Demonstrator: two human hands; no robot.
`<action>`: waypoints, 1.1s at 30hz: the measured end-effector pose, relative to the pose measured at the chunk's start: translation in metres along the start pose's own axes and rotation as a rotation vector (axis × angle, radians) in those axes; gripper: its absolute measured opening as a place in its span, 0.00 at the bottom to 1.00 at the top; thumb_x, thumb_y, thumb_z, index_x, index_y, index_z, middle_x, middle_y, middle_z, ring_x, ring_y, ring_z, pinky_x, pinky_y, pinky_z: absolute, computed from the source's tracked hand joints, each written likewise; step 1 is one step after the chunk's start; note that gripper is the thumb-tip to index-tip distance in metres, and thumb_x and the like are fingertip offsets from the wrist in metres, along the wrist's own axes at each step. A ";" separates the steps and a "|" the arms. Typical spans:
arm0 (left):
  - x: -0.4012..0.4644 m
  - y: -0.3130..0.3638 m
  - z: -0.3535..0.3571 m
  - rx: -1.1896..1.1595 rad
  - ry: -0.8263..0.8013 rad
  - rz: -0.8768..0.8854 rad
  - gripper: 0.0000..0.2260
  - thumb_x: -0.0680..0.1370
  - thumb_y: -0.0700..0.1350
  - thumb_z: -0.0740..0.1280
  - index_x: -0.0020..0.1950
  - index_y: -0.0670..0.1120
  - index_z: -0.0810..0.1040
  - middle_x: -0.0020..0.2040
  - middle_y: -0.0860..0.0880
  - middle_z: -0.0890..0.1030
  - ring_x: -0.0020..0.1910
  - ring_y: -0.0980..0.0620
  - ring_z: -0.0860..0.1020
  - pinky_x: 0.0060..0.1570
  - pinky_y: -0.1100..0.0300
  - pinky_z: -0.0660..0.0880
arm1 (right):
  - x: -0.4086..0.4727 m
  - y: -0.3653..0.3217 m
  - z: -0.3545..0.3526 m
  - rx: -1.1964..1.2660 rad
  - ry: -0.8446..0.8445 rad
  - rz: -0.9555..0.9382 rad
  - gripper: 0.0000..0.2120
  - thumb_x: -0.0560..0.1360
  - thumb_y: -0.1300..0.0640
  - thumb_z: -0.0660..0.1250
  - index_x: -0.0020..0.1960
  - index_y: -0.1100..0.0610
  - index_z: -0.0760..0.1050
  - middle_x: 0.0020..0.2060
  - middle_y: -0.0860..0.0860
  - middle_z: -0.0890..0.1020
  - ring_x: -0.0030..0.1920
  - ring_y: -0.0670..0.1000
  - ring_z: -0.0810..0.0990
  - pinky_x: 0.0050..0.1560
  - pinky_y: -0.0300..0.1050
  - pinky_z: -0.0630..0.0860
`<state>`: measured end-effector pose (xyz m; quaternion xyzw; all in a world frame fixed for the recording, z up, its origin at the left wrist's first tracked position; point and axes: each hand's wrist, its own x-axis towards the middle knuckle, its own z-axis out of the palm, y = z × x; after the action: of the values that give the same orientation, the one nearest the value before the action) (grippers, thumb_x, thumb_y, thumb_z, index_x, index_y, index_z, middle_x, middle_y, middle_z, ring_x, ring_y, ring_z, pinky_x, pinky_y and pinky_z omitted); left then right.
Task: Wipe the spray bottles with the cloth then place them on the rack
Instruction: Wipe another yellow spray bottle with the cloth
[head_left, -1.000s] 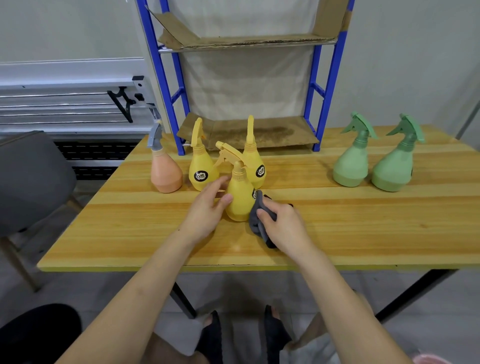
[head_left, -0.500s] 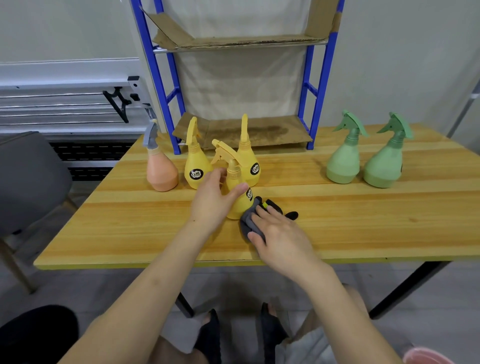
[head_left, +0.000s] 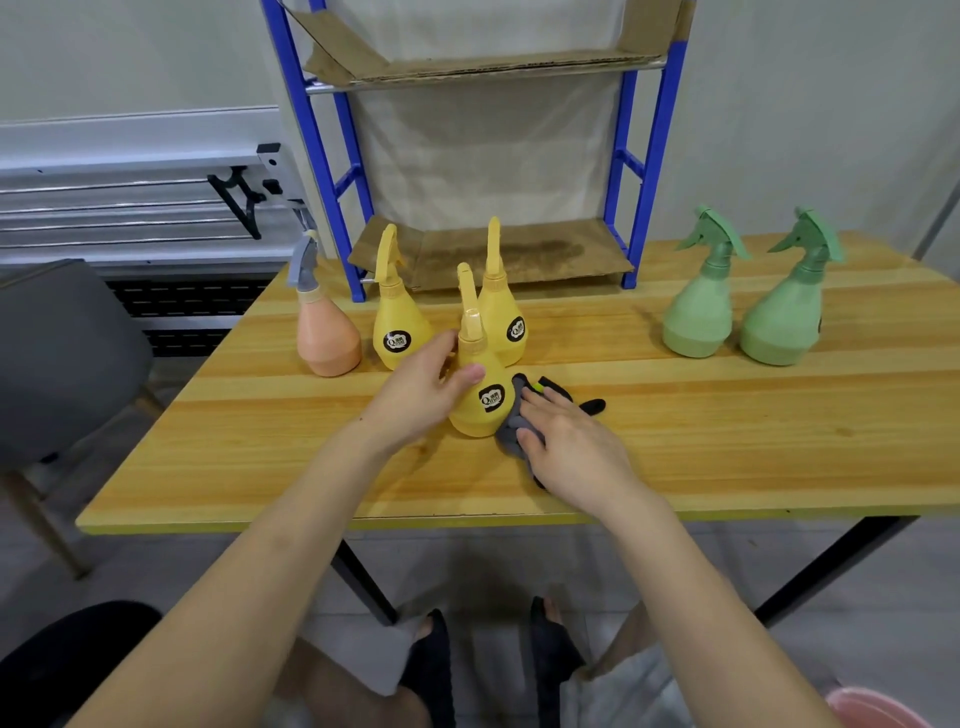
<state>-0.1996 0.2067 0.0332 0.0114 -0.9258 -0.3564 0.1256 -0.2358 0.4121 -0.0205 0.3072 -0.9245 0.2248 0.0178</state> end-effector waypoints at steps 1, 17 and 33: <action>-0.001 0.000 0.000 -0.001 -0.002 -0.001 0.19 0.83 0.52 0.65 0.72 0.48 0.71 0.66 0.50 0.79 0.64 0.50 0.76 0.65 0.47 0.75 | 0.002 0.000 0.000 0.017 0.009 0.009 0.22 0.84 0.52 0.57 0.77 0.51 0.68 0.78 0.43 0.65 0.80 0.45 0.57 0.77 0.46 0.61; 0.003 0.007 0.024 0.049 0.270 -0.031 0.18 0.79 0.57 0.69 0.62 0.46 0.77 0.53 0.50 0.78 0.52 0.50 0.76 0.50 0.54 0.73 | -0.012 -0.013 0.002 -0.003 0.068 0.061 0.29 0.82 0.48 0.64 0.81 0.49 0.60 0.76 0.45 0.70 0.74 0.50 0.70 0.63 0.50 0.74; -0.012 -0.005 0.013 -0.106 0.121 -0.068 0.26 0.83 0.54 0.63 0.77 0.44 0.63 0.73 0.47 0.69 0.74 0.50 0.66 0.74 0.49 0.65 | 0.017 -0.005 -0.009 0.086 0.007 0.065 0.19 0.81 0.52 0.64 0.72 0.45 0.71 0.71 0.45 0.75 0.63 0.58 0.78 0.52 0.52 0.77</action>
<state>-0.1912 0.2129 0.0174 0.0578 -0.8954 -0.4075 0.1696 -0.2479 0.4032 -0.0078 0.2767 -0.9234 0.2658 0.0004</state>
